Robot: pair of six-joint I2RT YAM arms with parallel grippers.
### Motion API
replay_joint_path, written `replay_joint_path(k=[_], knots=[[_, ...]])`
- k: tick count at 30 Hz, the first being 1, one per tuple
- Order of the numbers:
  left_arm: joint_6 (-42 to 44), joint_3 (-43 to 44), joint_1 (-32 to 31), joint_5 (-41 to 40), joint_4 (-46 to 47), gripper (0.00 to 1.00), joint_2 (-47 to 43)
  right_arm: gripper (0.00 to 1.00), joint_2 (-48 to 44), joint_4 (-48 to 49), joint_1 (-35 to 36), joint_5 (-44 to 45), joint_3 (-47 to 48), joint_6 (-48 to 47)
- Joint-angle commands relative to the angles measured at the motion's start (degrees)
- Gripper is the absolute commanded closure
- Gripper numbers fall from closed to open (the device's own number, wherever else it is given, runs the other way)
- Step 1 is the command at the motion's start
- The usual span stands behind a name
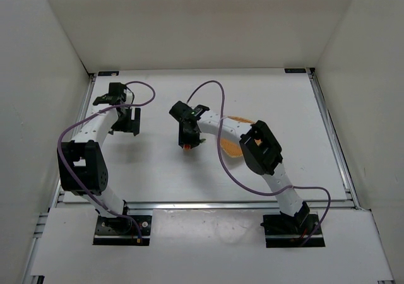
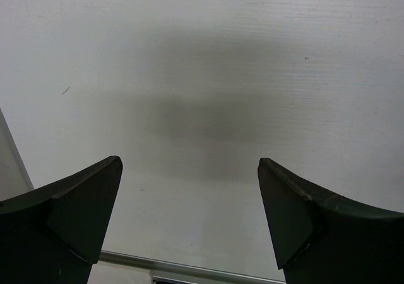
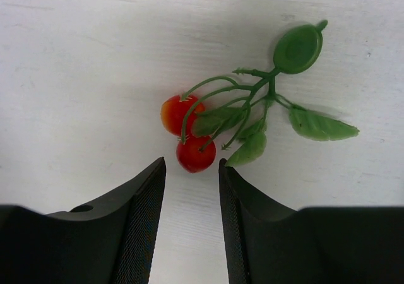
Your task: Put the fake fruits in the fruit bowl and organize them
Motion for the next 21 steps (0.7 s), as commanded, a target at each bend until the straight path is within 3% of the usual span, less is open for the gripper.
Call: replay_joint_path(k=[1,9,21], knots=[[-0.33,-0.44,0.23,1.19,0.65,0.00,-2.33,0.56,1.65,-1.33,0.09,1.22,2.08,2.61],[-0.33,-1.49,0.23,1.19,0.65,0.00,-2.33,0.57,3.23,-3.08,0.09,3.50,2.61,4.45],[0.20,-2.02,0.23,1.19,0.65,0.00,-2.33,0.84,1.65,-3.08,-0.44,5.09,2.61,3.14]])
